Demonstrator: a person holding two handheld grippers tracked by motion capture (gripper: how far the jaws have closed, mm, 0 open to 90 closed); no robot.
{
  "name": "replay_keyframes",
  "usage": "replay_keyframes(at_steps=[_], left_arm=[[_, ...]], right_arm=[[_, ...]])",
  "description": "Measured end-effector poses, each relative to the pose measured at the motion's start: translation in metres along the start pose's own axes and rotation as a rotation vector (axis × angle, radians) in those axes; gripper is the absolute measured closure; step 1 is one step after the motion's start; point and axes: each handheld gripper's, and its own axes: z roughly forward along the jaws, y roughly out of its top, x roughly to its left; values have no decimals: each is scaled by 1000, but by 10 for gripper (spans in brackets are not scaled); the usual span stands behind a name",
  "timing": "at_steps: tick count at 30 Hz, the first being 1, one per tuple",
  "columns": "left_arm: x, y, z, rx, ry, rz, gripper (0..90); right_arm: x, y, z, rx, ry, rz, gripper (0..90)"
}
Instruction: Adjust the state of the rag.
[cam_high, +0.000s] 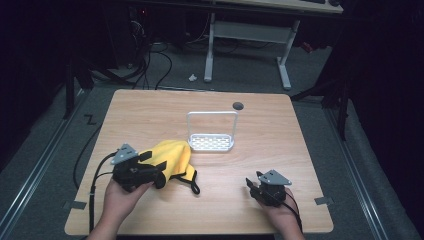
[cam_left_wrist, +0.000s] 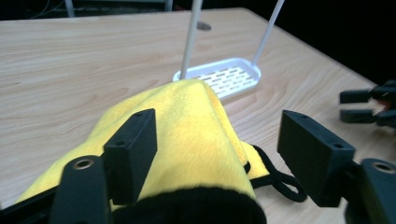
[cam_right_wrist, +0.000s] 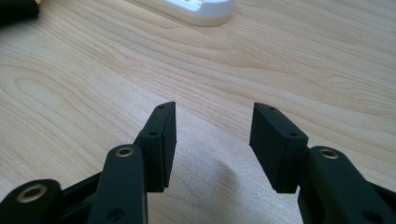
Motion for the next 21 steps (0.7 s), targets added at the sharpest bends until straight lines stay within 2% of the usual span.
replay_keyframes(at_steps=[1,2,3,4,5,6,7,9,12,14,17,21], left_arm=[[-2,-2,16,62,15,11,263],[-3,-4,23,99,39,29,260],[-3,-4,23,99,39,29,260],[-4,-10,36,175,98,66,261],[-5,-13,41,208,123,83,268],[-5,-13,41,208,123,83,289],[-5,-20,47,258,180,112,341],[-3,-26,48,266,196,114,488],[-1,-29,46,255,187,102,709],[-3,-31,44,247,188,124,822],[-8,-32,41,233,173,130,842],[-26,-34,35,197,88,137,845]], right_arm=[[0,0,0,2,0,-3,518],[1,0,0,2,2,-4,518],[1,0,0,4,1,-7,518],[1,0,0,4,3,-9,518],[1,0,0,4,2,-9,518],[2,0,0,4,3,-10,518],[2,0,0,4,4,-13,517],[2,0,1,5,6,-16,517],[3,1,2,8,9,-24,518],[5,1,2,9,11,-31,518],[7,2,1,2,14,-36,520],[10,4,-1,-10,18,-36,518]])
